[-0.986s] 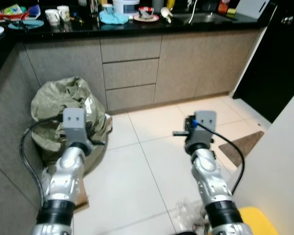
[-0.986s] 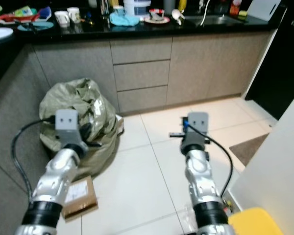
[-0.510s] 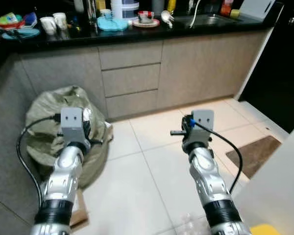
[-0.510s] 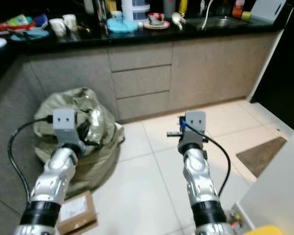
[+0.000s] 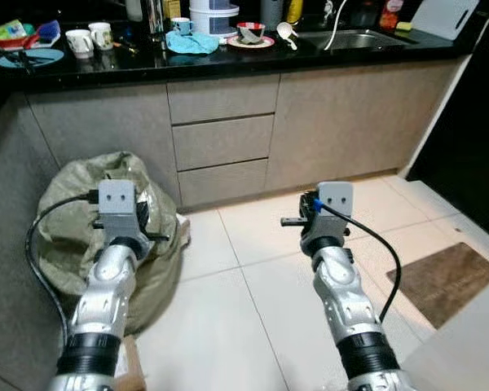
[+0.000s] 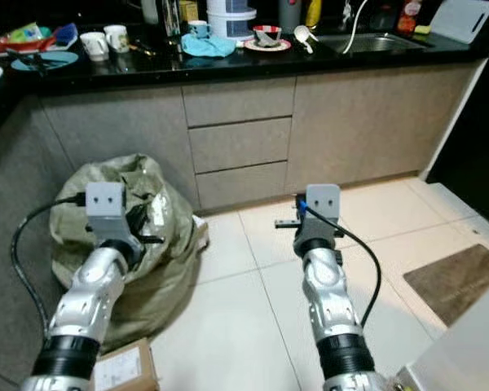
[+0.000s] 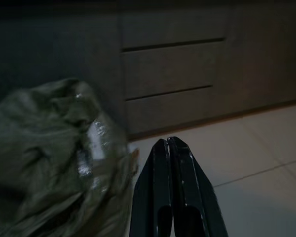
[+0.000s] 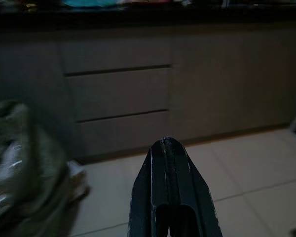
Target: Kitchen organization
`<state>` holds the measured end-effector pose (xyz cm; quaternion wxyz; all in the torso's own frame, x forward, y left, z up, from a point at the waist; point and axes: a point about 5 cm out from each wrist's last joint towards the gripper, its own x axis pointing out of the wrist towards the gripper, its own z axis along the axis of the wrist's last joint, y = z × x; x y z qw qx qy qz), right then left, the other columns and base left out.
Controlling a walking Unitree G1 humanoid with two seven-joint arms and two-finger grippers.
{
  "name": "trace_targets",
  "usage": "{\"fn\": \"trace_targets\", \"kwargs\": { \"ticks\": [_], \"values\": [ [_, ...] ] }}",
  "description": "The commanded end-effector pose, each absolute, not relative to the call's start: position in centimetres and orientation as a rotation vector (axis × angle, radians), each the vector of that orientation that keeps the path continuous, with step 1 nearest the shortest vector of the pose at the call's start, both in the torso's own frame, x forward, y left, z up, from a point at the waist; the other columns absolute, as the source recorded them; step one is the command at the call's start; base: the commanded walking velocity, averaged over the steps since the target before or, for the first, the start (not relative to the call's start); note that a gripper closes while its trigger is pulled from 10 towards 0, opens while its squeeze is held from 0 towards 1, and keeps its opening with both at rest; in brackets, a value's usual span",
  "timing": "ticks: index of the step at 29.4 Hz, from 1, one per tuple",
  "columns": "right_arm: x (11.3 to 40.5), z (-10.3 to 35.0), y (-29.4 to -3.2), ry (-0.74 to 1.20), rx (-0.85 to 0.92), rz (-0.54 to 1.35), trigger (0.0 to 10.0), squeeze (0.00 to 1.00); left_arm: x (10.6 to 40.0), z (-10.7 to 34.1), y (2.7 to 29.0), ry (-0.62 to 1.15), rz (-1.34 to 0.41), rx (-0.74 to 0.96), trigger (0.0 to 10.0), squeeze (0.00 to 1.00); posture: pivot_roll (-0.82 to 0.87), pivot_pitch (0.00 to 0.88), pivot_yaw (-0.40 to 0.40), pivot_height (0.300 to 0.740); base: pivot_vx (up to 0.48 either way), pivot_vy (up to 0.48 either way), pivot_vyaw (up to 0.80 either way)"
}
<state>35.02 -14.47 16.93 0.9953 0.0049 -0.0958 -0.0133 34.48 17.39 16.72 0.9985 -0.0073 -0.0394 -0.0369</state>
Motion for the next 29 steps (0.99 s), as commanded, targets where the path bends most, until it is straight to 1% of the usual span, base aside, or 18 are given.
{"fn": "trace_targets", "kwargs": {
  "ticks": [1, 19, 29],
  "values": [
    [34.92, 16.62, -14.12, -0.178, 0.021, -0.019, 10.0, 0.0, 34.25, 16.14, 18.02, -0.053, -0.058, -0.015, 10.0, 0.0, -0.04, 0.092, -0.004, 0.74, 0.379, 0.0, 0.0],
    [34.94, 16.67, -14.28, -0.179, 0.042, -0.024, 10.0, 0.0, 34.32, 16.15, 17.95, -0.053, -0.062, -0.015, 10.0, 0.0, -0.04, 0.085, -0.003, 0.74, 0.376, 0.0, 0.0],
    [34.97, 16.7, -14.29, -0.179, 0.04, -0.022, 10.0, 0.0, 34.3, 16.13, 17.92, -0.054, -0.063, -0.016, 10.0, 0.0, -0.04, 0.084, -0.004, 0.74, 0.376, 0.0, -0.39]
  ]
}}
